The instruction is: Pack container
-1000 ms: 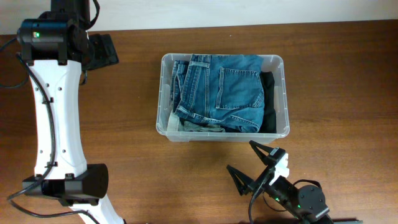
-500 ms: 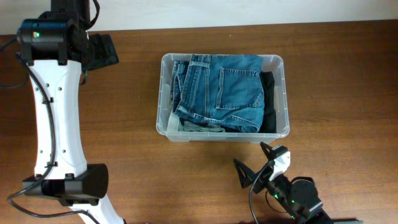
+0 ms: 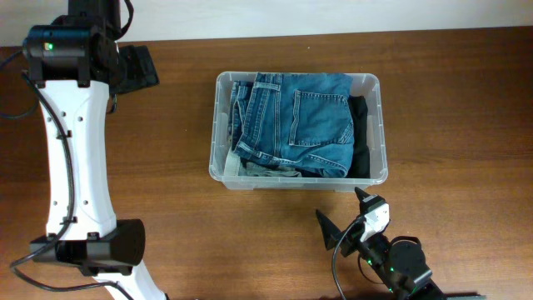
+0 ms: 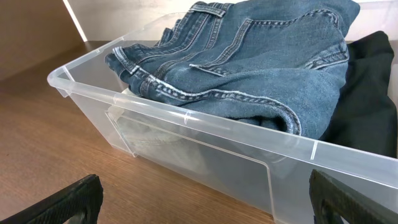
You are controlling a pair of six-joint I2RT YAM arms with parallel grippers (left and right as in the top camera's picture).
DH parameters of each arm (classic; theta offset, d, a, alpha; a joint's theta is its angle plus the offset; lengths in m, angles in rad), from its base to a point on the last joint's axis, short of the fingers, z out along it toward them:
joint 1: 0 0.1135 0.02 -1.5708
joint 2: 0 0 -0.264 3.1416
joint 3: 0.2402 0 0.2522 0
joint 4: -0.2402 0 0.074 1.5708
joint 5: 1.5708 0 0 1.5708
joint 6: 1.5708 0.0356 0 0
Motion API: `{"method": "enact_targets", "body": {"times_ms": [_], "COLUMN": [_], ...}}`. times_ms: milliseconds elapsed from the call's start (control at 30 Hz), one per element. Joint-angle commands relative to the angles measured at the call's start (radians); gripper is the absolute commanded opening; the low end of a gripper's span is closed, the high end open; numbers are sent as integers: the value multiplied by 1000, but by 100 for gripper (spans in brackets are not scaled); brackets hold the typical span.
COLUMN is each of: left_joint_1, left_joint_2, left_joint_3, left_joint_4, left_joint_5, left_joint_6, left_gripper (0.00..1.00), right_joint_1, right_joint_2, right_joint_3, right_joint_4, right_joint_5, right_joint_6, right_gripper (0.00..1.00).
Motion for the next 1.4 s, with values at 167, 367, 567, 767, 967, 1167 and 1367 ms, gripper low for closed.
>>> {"method": "enact_targets", "body": {"times_ms": [167,367,567,767,967,1167,1367], "left_joint_1": [0,0,0,0,0,0,0], "left_joint_2": [-3,-3,-3,-3,-3,-3,-3], "left_joint_3": [1,1,1,1,1,1,1], "left_joint_4": [-1,-1,-1,-1,-1,-1,-1], "left_joint_5": [-10,-10,-10,-10,-10,-10,-10], "left_joint_6": [1,1,1,1,1,1,1], "left_gripper": [99,99,99,99,99,99,99], "right_joint_1": [-3,-93,-406,-594,-604,-604,-604], "right_joint_2": [-3,-42,-53,-53,-53,-53,-53], "right_joint_3": [-5,-5,-5,-5,-5,-5,-5], "right_joint_4": [-7,-7,-7,-7,-7,-7,-7], "right_joint_5": [19,16,16,16,16,16,16], "right_joint_6": [-15,-14,-15,-15,-15,-15,-15], "right_gripper": [99,99,99,99,99,99,99]}}
